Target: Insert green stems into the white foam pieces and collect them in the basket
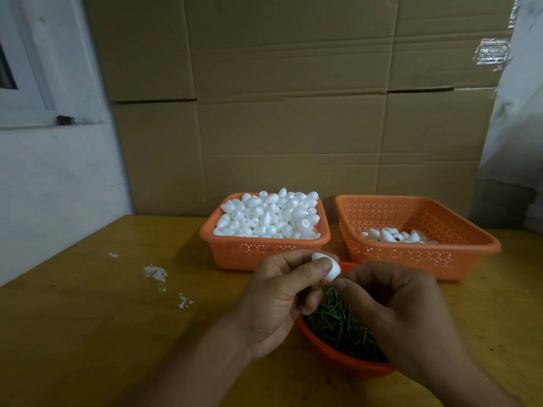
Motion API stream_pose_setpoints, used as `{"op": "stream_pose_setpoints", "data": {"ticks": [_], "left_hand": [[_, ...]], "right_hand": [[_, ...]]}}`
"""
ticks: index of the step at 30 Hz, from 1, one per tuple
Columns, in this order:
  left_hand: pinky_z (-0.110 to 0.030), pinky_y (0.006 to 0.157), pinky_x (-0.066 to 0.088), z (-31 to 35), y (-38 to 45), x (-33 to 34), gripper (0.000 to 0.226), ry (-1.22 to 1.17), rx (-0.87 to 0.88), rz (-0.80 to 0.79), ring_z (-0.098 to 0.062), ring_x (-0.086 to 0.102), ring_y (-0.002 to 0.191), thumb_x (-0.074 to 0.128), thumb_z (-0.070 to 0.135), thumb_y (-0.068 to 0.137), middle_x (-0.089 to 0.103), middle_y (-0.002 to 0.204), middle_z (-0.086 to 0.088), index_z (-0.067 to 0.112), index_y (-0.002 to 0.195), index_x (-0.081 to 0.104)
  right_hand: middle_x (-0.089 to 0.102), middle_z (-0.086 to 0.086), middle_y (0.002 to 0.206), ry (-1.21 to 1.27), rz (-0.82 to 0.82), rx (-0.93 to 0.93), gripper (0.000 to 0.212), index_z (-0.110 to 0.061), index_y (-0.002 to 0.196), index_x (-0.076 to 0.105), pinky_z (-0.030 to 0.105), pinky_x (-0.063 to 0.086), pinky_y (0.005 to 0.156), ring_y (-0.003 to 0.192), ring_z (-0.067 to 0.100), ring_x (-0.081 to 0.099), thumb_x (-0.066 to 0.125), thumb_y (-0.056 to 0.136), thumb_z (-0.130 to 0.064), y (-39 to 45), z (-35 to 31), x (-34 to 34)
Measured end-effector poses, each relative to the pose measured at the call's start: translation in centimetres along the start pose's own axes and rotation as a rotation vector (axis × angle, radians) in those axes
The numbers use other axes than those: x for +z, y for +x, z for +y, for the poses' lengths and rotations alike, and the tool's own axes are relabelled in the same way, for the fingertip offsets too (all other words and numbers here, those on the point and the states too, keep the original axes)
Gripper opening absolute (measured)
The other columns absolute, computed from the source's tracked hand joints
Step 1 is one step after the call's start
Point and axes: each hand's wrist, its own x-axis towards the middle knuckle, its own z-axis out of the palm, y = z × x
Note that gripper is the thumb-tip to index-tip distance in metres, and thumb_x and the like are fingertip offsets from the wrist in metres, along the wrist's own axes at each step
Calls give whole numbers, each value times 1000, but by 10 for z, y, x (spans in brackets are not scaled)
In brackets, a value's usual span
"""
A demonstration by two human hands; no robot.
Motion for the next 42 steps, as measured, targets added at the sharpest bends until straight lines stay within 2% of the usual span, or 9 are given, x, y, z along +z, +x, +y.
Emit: {"op": "stream_pose_setpoints", "data": {"ticks": [4, 9, 12, 17, 20, 25, 34, 38, 42], "left_hand": [[-19, 53, 36, 0, -1, 0, 24, -3, -5, -8, -8, 46, 55, 69, 24, 86, 54, 68, 3, 9, 103, 75], [-17, 50, 35, -4, 0, 2, 39, -4, -35, 27, -8, 46, 52, 79, 36, 74, 51, 65, 1, 6, 98, 73], [-18, 50, 35, -6, 1, 3, 32, 37, -3, 39, -10, 46, 53, 78, 43, 74, 48, 65, -1, 14, 87, 74], [-23, 52, 40, -7, 0, 5, 33, 251, 123, 62, -13, 50, 55, 65, 53, 85, 51, 63, -3, 20, 82, 70], [-28, 56, 43, -10, -1, 7, 36, 392, 176, 80, -13, 53, 59, 57, 58, 90, 54, 62, 2, 25, 82, 67], [-31, 55, 40, -11, -3, 10, 35, 465, 234, 71, -13, 49, 60, 51, 54, 95, 51, 64, 1, 23, 82, 62], [-24, 55, 41, -9, -4, 10, 33, 507, 264, 46, -8, 49, 61, 50, 51, 98, 51, 66, 4, 22, 87, 60], [-27, 54, 41, -8, -4, 11, 31, 490, 265, 45, -10, 49, 60, 49, 53, 98, 50, 65, 3, 26, 85, 60], [-27, 53, 40, -11, -4, 10, 42, 452, 265, 55, -13, 48, 60, 49, 56, 97, 50, 66, 0, 16, 88, 60]], "right_hand": [[63, -1, 54, -10, -21, -21, 7, -34, 77, 72, 20, 34, 40, 40, 4, 47, 72, 84, -36, -1, 2, 3], [65, -4, 56, 11, 0, -29, 6, -33, 79, 72, 26, 41, 41, 43, 8, 52, 68, 83, -35, -2, 1, 5], [67, -5, 59, -4, 16, -44, 7, -36, 79, 72, 35, 46, 42, 45, 15, 57, 69, 85, -33, -2, -1, 6], [68, -17, 58, 41, 2, -91, 22, -36, 79, 72, 9, 42, 47, 48, 3, 62, 70, 88, -16, -1, -4, 8], [67, -18, 56, 73, 10, -94, 25, -31, 78, 72, 4, 40, 49, 51, -1, 63, 71, 88, -9, -1, -5, 10], [67, -16, 56, 75, 25, -83, 24, -33, 75, 72, 7, 42, 50, 51, 2, 63, 71, 88, -13, -2, -6, 11], [68, -14, 56, 161, 27, -83, 23, -28, 76, 73, 5, 42, 50, 50, 1, 64, 71, 87, -8, -3, -7, 13], [69, -10, 58, 238, 5, -78, 11, -28, 76, 74, 8, 44, 50, 50, 2, 63, 68, 84, -22, -3, -9, 13], [71, -6, 60, 301, -28, -64, 11, -25, 76, 75, 10, 47, 52, 51, 2, 63, 66, 82, -25, -2, -10, 11]]}}
